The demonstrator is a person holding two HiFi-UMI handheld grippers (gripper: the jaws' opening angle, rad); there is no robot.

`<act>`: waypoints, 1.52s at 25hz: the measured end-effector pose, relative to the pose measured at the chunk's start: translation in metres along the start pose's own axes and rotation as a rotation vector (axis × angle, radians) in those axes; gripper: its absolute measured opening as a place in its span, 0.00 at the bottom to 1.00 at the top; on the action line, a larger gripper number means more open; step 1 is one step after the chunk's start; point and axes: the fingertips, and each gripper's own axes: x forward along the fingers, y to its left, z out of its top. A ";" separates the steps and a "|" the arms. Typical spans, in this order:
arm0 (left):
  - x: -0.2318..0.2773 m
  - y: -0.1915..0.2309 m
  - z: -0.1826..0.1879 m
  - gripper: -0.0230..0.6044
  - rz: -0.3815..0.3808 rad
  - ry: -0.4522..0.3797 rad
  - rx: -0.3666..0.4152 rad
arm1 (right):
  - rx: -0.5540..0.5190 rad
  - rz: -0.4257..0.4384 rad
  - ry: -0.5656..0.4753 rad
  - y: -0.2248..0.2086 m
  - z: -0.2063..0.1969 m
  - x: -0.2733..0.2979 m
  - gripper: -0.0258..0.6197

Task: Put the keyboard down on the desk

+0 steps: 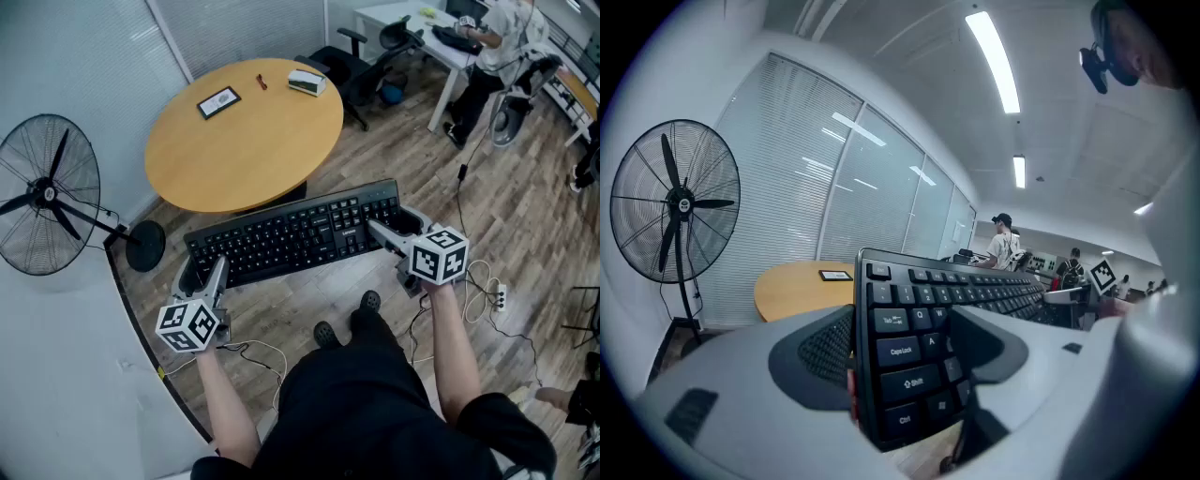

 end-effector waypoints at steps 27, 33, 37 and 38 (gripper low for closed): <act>0.015 0.012 -0.011 0.53 -0.007 0.036 -0.031 | 0.020 -0.011 0.033 -0.006 -0.003 0.015 0.52; 0.018 0.012 -0.014 0.53 0.005 0.037 -0.031 | 0.023 -0.001 0.035 -0.012 -0.007 0.022 0.52; 0.013 0.011 -0.011 0.53 0.031 0.025 -0.026 | 0.013 0.028 0.030 -0.013 -0.001 0.025 0.52; 0.012 0.010 -0.012 0.53 0.038 0.021 -0.026 | 0.010 0.036 0.029 -0.013 -0.002 0.027 0.52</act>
